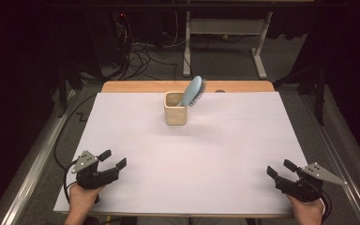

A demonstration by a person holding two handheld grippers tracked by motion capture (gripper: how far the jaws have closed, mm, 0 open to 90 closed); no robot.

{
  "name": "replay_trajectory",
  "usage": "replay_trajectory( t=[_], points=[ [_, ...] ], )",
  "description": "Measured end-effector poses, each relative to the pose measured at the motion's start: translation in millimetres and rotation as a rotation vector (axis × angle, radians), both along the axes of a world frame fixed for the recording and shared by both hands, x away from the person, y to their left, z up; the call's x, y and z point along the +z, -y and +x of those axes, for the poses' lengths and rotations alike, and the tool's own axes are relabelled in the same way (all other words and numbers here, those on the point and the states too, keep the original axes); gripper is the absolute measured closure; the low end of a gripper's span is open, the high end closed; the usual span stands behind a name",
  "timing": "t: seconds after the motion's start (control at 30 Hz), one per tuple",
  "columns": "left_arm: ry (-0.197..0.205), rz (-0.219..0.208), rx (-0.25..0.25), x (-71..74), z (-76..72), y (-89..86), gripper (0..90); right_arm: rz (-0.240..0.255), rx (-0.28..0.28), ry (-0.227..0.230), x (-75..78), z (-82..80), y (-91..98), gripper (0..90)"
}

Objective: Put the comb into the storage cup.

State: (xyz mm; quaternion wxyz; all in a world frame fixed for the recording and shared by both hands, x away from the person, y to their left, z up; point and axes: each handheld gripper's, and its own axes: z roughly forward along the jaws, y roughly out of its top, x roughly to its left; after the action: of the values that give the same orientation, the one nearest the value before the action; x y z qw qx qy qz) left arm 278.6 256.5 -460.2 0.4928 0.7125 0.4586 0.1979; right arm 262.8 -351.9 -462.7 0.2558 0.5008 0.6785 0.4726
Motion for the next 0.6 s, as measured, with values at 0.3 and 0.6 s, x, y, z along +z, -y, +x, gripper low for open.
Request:
replay_trajectory(
  t=[0.3,0.6],
  points=[
    [-0.006,0.002,-0.001,-0.9,0.4,-0.3,27.3,0.014,-0.004,-0.002,-0.3,-2.7,1.3,24.1],
    [-0.013,0.007,-0.004,-2.0,1.3,-0.2,27.5,0.008,-0.005,0.004,-0.1,-3.5,-0.2,23.3]
  ],
)
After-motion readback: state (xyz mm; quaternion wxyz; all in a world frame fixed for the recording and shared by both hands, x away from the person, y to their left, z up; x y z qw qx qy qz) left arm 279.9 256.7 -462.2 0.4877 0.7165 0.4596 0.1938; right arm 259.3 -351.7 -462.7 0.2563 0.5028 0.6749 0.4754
